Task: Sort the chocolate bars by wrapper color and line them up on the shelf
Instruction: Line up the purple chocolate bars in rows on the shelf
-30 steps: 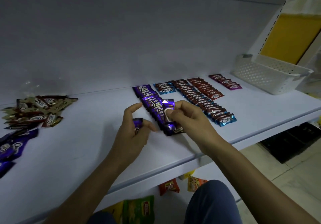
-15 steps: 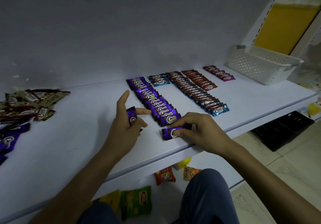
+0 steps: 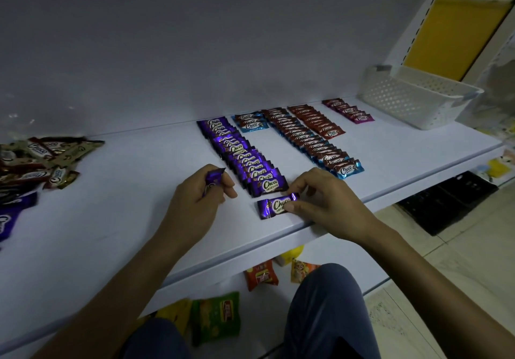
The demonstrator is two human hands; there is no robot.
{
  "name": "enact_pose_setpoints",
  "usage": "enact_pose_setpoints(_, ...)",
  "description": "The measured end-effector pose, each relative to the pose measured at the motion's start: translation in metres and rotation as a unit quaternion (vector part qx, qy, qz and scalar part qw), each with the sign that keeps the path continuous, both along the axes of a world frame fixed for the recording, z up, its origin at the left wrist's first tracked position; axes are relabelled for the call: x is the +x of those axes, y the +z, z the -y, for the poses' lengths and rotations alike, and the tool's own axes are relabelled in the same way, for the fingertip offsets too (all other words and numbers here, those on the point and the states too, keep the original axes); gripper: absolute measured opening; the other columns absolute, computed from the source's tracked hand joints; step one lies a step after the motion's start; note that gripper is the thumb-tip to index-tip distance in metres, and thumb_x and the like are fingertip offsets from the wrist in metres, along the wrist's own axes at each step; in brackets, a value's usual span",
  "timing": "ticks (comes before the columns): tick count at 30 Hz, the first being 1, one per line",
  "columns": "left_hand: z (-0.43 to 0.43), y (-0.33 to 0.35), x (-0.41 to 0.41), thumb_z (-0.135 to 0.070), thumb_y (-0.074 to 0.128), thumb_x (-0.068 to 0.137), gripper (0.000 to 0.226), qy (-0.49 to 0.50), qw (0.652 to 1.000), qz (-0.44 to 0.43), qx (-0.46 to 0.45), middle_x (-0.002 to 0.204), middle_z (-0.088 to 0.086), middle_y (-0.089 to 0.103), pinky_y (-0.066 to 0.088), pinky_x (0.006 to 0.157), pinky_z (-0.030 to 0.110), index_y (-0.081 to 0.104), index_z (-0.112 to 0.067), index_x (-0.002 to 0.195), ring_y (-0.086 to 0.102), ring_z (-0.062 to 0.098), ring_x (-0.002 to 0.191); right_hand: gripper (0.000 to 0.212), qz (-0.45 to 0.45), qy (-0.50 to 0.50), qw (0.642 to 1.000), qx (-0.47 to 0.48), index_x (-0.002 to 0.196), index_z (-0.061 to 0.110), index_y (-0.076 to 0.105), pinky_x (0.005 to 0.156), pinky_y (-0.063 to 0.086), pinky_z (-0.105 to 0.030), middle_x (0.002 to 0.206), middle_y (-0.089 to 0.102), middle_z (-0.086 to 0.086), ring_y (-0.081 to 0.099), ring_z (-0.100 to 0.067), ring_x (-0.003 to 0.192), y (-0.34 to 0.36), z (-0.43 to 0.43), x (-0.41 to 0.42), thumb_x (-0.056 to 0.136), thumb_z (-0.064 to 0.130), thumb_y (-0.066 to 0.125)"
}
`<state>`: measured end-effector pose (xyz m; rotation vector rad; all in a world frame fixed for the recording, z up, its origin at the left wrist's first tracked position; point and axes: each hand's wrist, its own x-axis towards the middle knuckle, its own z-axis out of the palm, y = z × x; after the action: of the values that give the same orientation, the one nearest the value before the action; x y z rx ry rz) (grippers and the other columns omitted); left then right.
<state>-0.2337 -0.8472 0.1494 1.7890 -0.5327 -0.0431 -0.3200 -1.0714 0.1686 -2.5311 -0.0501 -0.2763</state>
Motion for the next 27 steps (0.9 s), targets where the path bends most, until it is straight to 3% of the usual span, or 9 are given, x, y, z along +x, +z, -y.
enact_pose_setpoints(7, 0.0, 0.003, -0.003, 0.008, 0.041, 0.091, 0.034, 0.0, 1.0, 0.008, 0.007, 0.075, -0.008, 0.067, 0.04, 0.059, 0.006, 0.056, -0.02, 0.08, 0.054, -0.003, 0.062, 0.026, 0.021, -0.016, 1.0, 0.01, 0.101, 0.022, 0.063, 0.075, 0.051, -0.036, 0.101, 0.063, 0.006, 0.055, -0.011, 0.089, -0.003, 0.0, 0.007, 0.08, 0.035, 0.071)
enact_pose_setpoints(11, 0.0, 0.003, -0.002, 0.0, 0.045, 0.095, 0.027, 0.005, 1.0, 0.008, 0.008, 0.069, -0.017, 0.066, 0.042, 0.06, 0.015, 0.055, -0.023, 0.084, 0.054, 0.0, 0.062, 0.027, 0.047, -0.028, 0.998, 0.003, 0.1, 0.021, 0.064, 0.072, 0.051, -0.038, 0.096, 0.063, 0.005, 0.055, -0.011, 0.085, -0.007, 0.0, 0.012, 0.079, 0.036, 0.072)
enact_pose_setpoints(17, 0.001, 0.006, -0.005, -0.029, 0.054, 0.096, 0.021, -0.002, 1.0, 0.02, 0.014, 0.063, -0.013, 0.062, 0.046, 0.066, 0.033, 0.057, -0.022, 0.077, 0.052, 0.004, 0.059, 0.029, 0.048, -0.027, 0.998, -0.019, 0.104, 0.02, 0.065, 0.07, 0.049, -0.032, 0.098, 0.062, 0.004, 0.053, -0.009, 0.081, -0.005, -0.001, 0.019, 0.08, 0.035, 0.072)
enact_pose_setpoints(23, 0.002, 0.006, -0.004, -0.016, 0.051, 0.097, 0.02, 0.015, 1.0, 0.004, -0.004, 0.061, -0.012, 0.059, 0.042, 0.063, 0.026, 0.055, -0.021, 0.078, 0.051, 0.002, 0.058, 0.033, 0.029, -0.032, 0.999, -0.022, 0.109, 0.019, 0.066, 0.071, 0.046, -0.027, 0.101, 0.06, 0.003, 0.05, -0.007, 0.083, -0.002, -0.002, 0.021, 0.081, 0.035, 0.071)
enact_pose_setpoints(27, 0.002, 0.004, -0.003, -0.021, 0.049, 0.099, 0.022, 0.014, 1.0, -0.003, -0.016, 0.059, -0.012, 0.058, 0.039, 0.058, 0.019, 0.058, -0.018, 0.078, 0.049, 0.002, 0.055, 0.035, 0.035, -0.036, 0.999, -0.019, 0.112, 0.021, 0.064, 0.072, 0.043, -0.021, 0.105, 0.059, 0.002, 0.049, -0.008, 0.092, -0.004, -0.002, 0.023, 0.081, 0.035, 0.071)
